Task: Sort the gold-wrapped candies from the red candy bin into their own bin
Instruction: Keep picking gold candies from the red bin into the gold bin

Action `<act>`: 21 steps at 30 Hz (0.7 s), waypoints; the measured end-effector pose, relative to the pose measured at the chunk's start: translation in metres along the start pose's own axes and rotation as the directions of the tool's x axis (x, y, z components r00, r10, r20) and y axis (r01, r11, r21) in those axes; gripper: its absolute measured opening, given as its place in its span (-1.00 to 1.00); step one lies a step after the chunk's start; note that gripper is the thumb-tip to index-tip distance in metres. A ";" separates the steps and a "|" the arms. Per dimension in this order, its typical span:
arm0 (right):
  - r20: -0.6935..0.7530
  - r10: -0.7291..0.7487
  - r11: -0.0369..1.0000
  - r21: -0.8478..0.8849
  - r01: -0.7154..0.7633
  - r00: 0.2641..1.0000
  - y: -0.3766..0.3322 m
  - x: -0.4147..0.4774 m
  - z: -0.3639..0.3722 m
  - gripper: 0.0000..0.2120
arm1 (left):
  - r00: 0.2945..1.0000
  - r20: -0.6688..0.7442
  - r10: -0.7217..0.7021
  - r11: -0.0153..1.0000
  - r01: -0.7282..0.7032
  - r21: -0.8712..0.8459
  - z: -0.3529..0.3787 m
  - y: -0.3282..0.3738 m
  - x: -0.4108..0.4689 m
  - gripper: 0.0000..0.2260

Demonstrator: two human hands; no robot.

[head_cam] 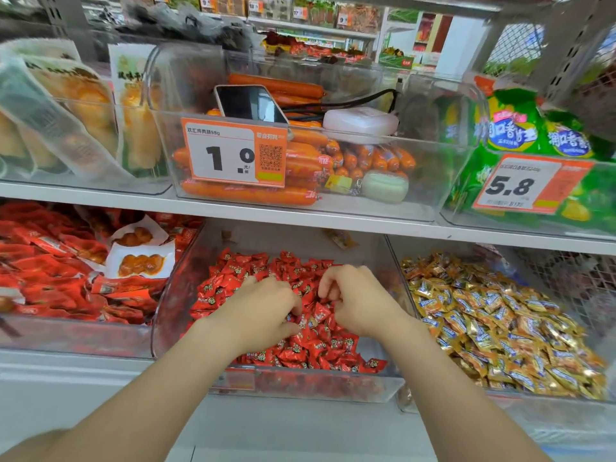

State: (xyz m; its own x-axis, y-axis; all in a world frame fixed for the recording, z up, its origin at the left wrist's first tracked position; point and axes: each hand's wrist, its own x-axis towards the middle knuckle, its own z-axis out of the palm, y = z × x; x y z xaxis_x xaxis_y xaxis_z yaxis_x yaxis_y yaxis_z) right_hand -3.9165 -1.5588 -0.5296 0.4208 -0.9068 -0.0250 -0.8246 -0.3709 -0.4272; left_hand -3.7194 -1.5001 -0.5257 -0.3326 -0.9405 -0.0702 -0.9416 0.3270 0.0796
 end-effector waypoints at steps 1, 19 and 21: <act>0.003 -0.019 1.000 0.017 0.019 1.000 -0.002 0.000 0.001 -0.66 | 1.000 0.019 -0.008 0.999 0.008 0.034 0.001 0.001 0.002 -0.72; -0.089 -0.070 0.977 0.195 0.086 0.994 -0.020 -0.029 -0.023 -0.76 | 0.918 -0.323 -0.230 0.932 0.112 -0.344 -0.010 -0.021 -0.008 -0.79; -0.167 -0.012 0.963 0.264 0.057 0.986 -0.020 -0.040 -0.031 -0.79 | 0.906 -0.328 -0.269 0.849 0.063 -0.524 -0.012 -0.011 -0.009 -0.84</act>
State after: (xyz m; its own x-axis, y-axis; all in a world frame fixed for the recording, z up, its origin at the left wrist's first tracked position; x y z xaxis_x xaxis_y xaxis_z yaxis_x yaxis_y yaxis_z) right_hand -3.9287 -1.5208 -0.4920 0.3618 -0.9230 0.1315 -0.6704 -0.3556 -0.6512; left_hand -3.7053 -1.4960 -0.5136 -0.0305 -0.9701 0.2407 -0.7934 0.1700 0.5844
